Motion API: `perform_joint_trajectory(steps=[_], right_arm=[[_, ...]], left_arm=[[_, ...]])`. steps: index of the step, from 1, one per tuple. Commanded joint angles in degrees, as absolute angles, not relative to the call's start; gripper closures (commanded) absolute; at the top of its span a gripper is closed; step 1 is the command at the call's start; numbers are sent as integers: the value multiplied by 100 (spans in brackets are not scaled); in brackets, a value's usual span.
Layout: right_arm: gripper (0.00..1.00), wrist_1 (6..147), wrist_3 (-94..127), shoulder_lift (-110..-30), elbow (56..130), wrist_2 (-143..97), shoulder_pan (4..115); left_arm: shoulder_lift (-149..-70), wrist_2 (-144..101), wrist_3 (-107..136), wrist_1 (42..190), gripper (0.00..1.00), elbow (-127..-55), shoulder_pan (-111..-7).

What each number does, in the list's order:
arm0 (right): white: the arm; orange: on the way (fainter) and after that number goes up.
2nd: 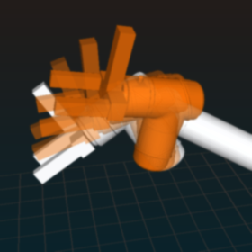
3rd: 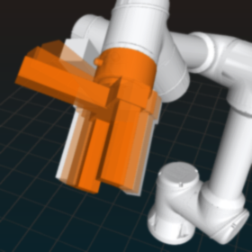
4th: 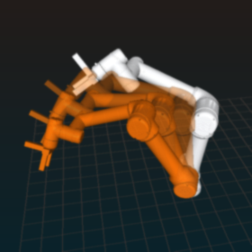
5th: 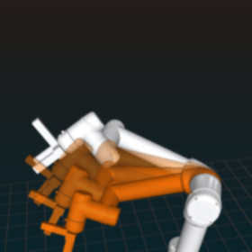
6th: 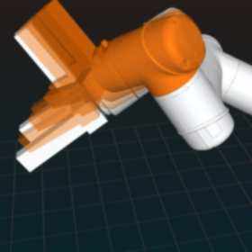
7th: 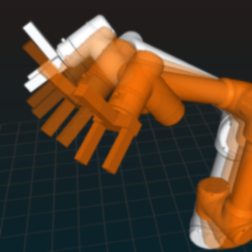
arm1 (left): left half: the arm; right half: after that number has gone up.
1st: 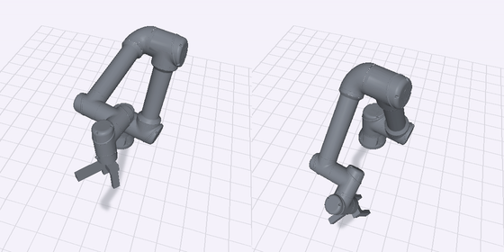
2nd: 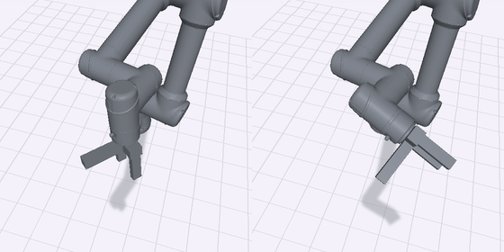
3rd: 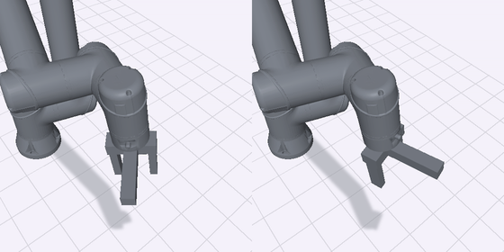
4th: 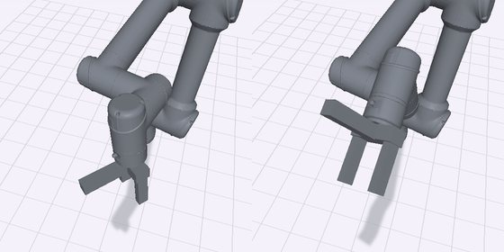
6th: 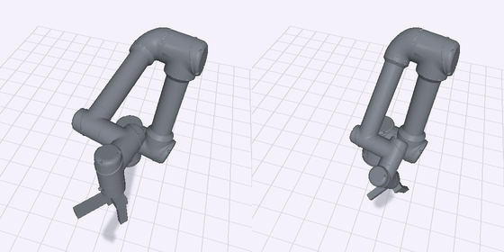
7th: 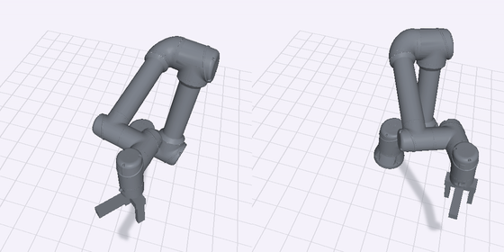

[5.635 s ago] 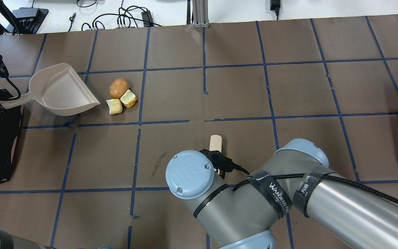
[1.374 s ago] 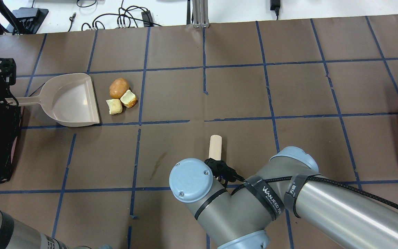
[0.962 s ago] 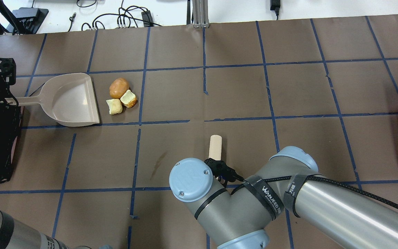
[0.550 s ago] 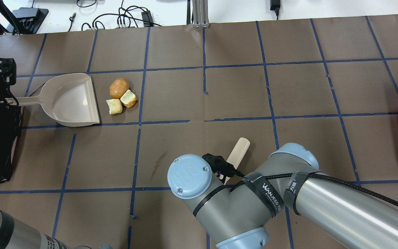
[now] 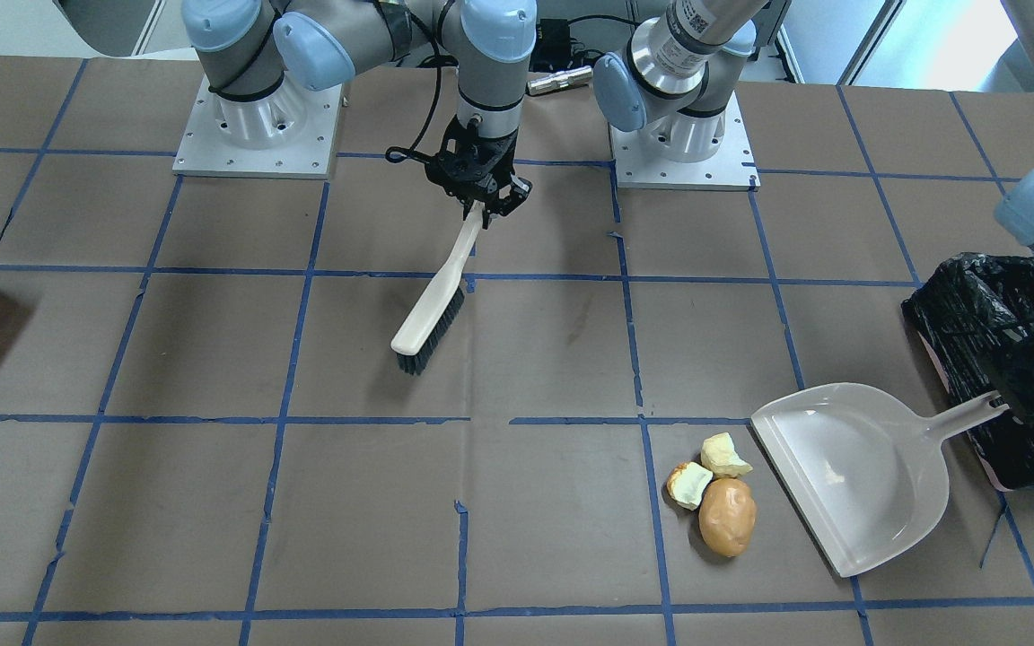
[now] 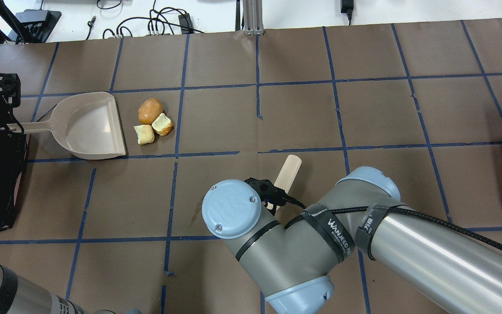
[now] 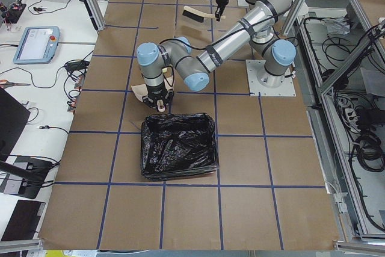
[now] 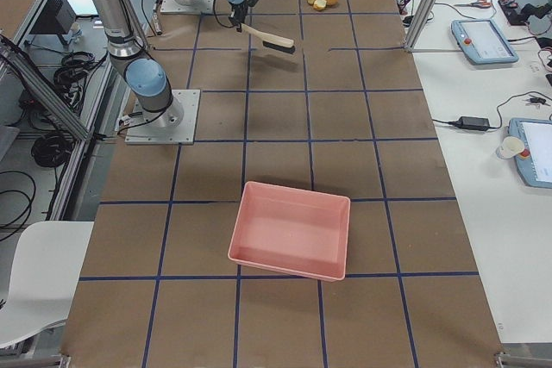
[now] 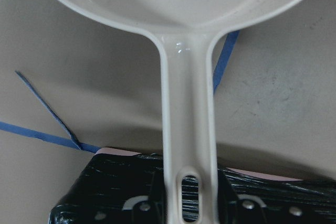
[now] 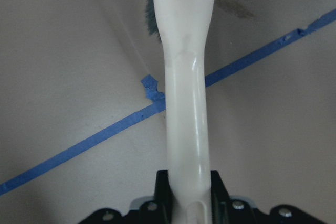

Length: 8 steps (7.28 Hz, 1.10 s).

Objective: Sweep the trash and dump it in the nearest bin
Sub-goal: 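Lift the brush with the right gripper and move it toward the bread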

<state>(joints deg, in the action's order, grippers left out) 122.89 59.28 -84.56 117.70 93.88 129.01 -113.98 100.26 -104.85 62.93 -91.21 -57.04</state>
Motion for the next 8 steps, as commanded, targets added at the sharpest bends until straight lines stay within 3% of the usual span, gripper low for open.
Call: perform_joint_trajectory(steps=[1, 6, 8], right_arm=[[94, 12829, 4909, -8385, 11716, 9387, 12841], [95, 12947, 3929, -7656, 10918, 9361, 12788], [95, 12327, 3710, -7035, 9981, 9360, 12788]], left_arm=[[-11399, 10046, -10477, 6293, 100, -9114, -5704], [-11391, 10055, -10459, 6284, 100, -9114, -5704], [-11399, 10055, -10459, 6293, 100, -9114, -5704]])
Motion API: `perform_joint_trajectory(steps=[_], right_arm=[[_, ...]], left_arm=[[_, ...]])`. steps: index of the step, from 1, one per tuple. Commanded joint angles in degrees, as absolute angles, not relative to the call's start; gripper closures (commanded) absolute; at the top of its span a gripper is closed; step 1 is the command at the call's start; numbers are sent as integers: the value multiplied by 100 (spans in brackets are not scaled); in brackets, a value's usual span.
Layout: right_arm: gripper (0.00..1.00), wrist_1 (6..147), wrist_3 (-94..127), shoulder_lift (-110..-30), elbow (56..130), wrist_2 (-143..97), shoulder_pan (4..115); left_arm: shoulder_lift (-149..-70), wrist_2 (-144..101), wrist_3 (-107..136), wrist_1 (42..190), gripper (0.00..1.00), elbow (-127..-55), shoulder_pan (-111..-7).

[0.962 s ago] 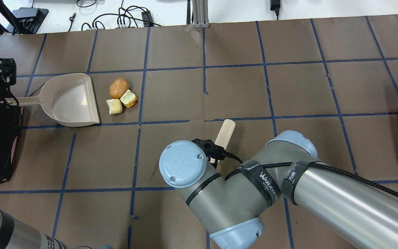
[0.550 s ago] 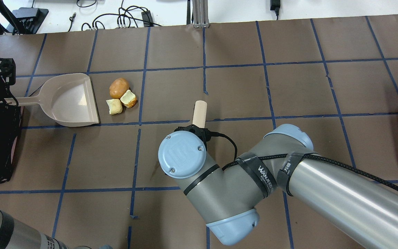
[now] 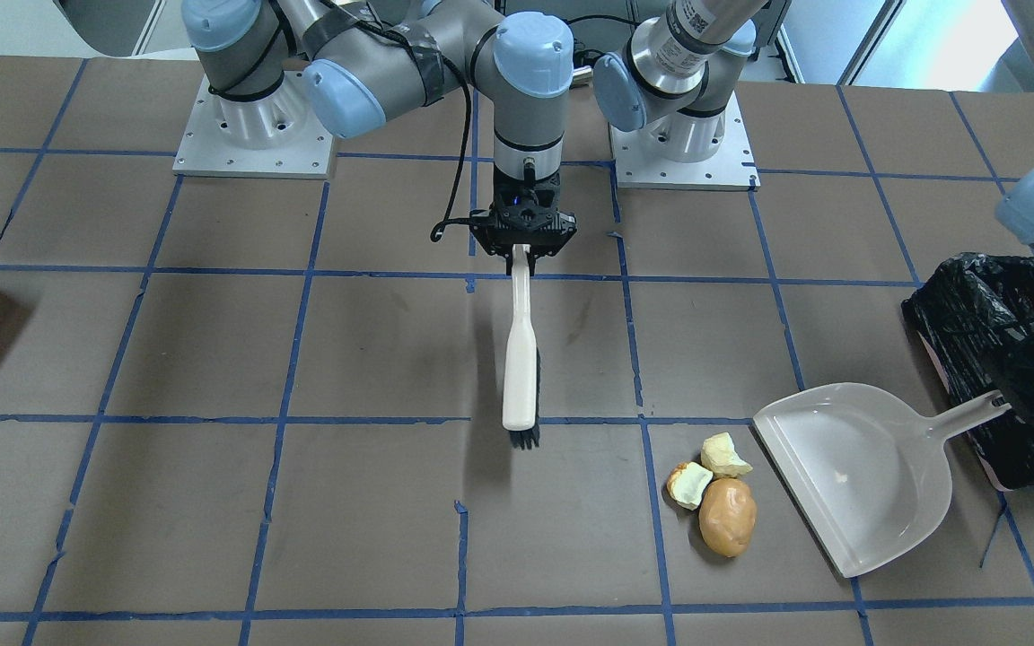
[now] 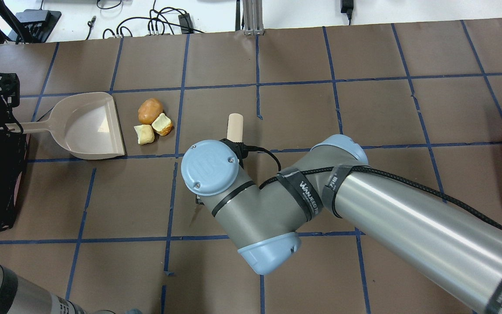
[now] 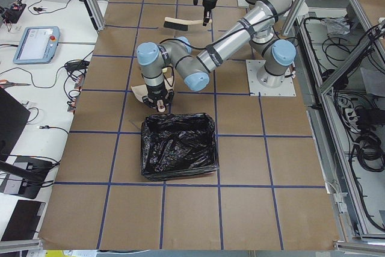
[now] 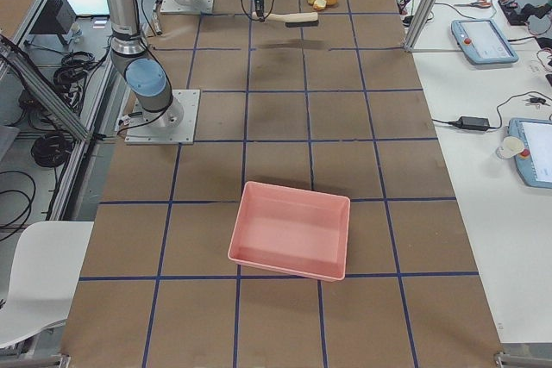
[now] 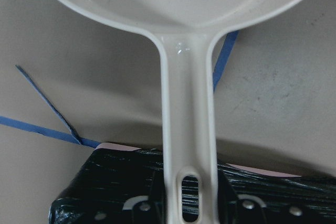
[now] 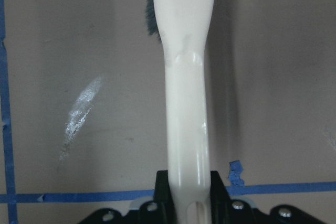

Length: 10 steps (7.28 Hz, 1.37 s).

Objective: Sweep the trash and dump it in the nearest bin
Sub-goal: 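Lift the brush with the right gripper and move it toward the bread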

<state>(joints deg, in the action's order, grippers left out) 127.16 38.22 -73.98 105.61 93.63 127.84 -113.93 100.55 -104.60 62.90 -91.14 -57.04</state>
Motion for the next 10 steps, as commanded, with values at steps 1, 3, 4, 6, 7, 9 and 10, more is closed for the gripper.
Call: perform_joint_trajectory(steps=[1, 3, 4, 6, 7, 9, 10], right_arm=[[95, 11678, 3613, -6735, 9340, 9395, 12840], [95, 11522, 3542, -6338, 8922, 9404, 12876], [95, 11522, 3533, -6328, 8895, 9404, 12876], [95, 11627, 3507, -6302, 8895, 9404, 12885], [95, 11663, 3516, -6302, 8903, 9396, 12885], [95, 11672, 3516, -6293, 8903, 9396, 12876], [95, 11698, 3498, -6293, 8895, 9396, 12885]], left_arm=[[-11399, 10150, -10476, 6284, 100, -9114, -5704], [-11391, 10362, -10590, 6258, 100, -9053, -5748], [-11365, 10301, -10582, 6258, 100, -9035, -5774], [-11364, 10275, -10573, 6310, 100, -9044, -5897], [-11321, 10231, -10521, 6328, 100, -9044, -6054], [-11391, 9899, -10782, 6311, 100, -9026, -6100], [-11399, 9870, -11028, 6258, 100, -9026, -6108]])
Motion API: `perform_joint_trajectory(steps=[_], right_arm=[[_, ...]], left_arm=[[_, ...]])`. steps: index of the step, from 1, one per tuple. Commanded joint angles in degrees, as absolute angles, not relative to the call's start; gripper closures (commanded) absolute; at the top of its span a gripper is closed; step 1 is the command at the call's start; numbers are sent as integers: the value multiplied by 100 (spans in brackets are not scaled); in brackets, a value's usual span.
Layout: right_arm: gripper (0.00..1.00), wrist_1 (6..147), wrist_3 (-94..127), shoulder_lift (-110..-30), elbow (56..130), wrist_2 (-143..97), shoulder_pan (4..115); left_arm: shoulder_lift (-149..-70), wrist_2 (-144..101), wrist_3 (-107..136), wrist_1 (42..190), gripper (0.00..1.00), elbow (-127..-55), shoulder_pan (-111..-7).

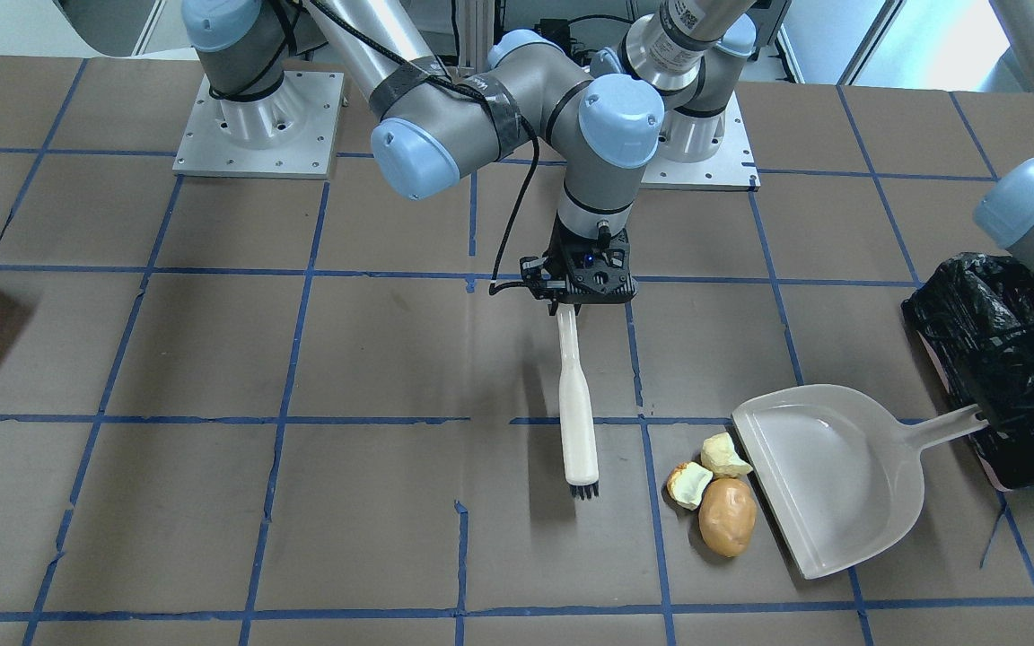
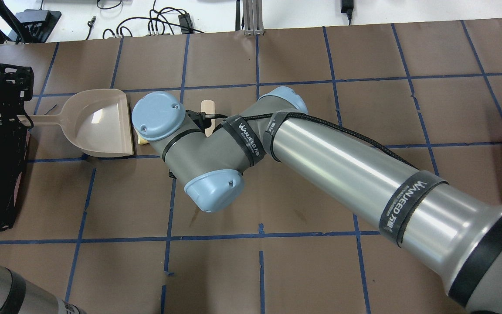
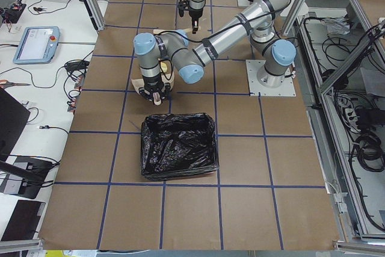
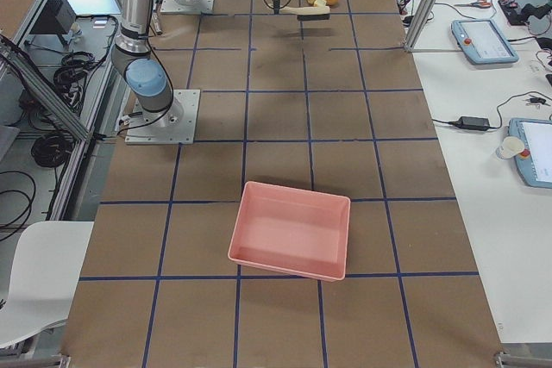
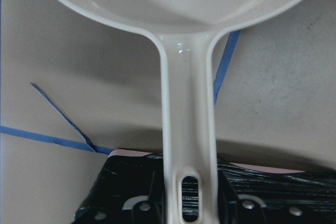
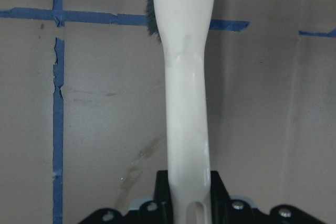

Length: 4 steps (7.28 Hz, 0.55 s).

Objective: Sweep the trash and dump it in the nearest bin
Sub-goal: 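Lift the brush with the right gripper and move it toward the bread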

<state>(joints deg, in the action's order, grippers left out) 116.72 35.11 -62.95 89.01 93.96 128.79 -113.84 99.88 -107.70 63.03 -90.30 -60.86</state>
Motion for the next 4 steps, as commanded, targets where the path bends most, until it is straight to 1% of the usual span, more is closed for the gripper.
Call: perform_joint_trajectory(steps=[1, 4], right_arm=[[95, 11707, 3489, -6302, 8895, 9396, 12876], [95, 11883, 3454, -6171, 8851, 9387, 12893]], left_arm=[[-11391, 9914, -11387, 6249, 100, -8948, -6082], [-11610, 9932, -11408, 6196, 100, -8903, -6082]])
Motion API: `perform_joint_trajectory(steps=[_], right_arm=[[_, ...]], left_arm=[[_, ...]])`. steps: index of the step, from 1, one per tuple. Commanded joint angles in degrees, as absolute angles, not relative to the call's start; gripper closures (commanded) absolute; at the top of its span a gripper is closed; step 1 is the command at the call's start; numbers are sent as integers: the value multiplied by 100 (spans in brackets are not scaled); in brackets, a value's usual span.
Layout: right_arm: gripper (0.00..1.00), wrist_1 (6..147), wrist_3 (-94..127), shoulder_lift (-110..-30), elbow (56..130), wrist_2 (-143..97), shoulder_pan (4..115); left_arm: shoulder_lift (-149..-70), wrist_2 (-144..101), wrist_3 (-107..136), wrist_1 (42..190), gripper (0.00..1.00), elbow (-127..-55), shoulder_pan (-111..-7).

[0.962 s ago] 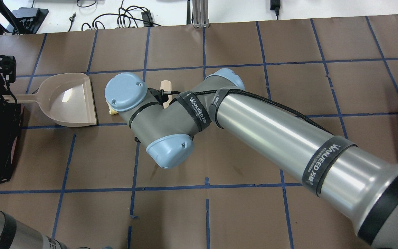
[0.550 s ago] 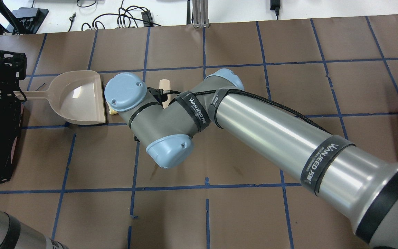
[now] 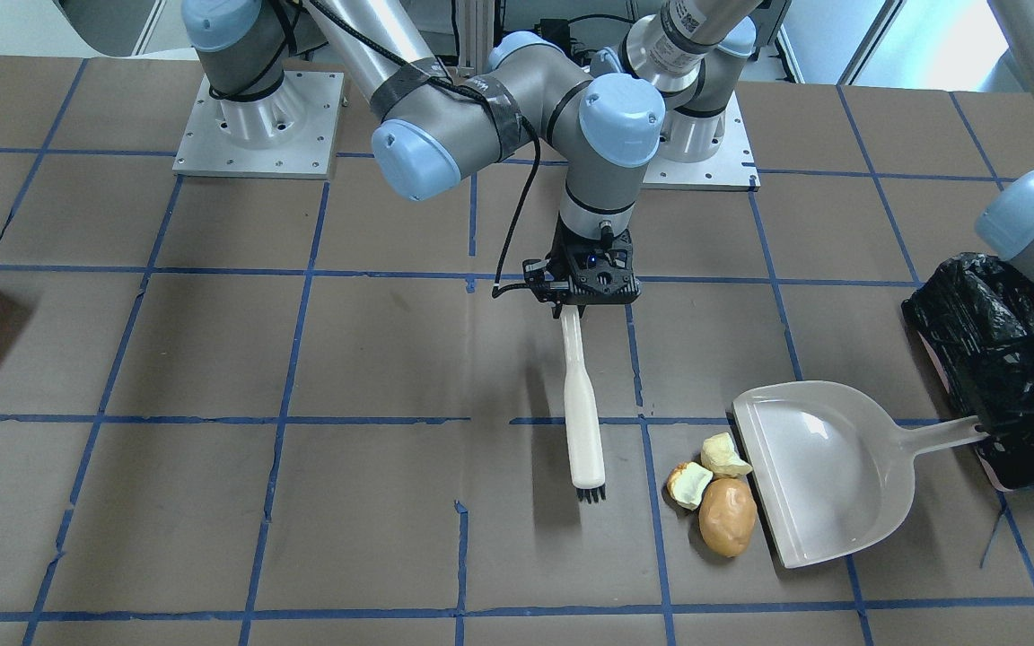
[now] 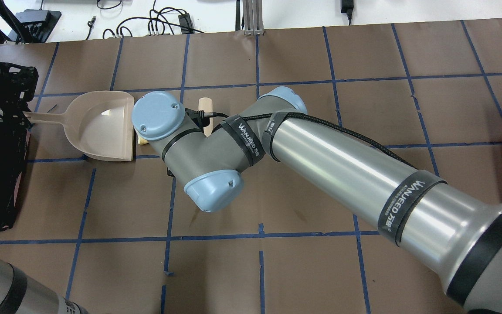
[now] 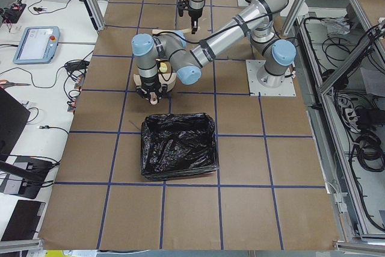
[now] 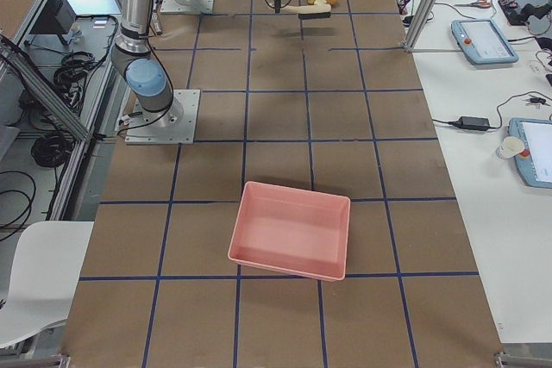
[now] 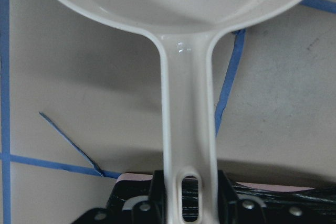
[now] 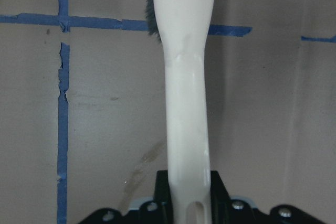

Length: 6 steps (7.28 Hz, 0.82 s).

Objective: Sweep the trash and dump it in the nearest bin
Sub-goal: 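Lift the brush with the right gripper and move it toward the bread, then sweep the bread pieces with the brush toward the dustpan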

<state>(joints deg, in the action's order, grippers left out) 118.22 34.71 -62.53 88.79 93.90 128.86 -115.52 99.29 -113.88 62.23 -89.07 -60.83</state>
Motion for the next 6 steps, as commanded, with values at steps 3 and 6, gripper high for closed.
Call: perform_joint_trajectory(steps=[3, 6], right_arm=[[95, 10980, 3567, -5522, 7615, 9413, 13094], [95, 11083, 3970, -5187, 7340, 9904, 13104]], left_arm=[[-11663, 9932, -11338, 6188, 100, -8903, -6082], [-11672, 9932, -11303, 6187, 100, -8912, -6091]])
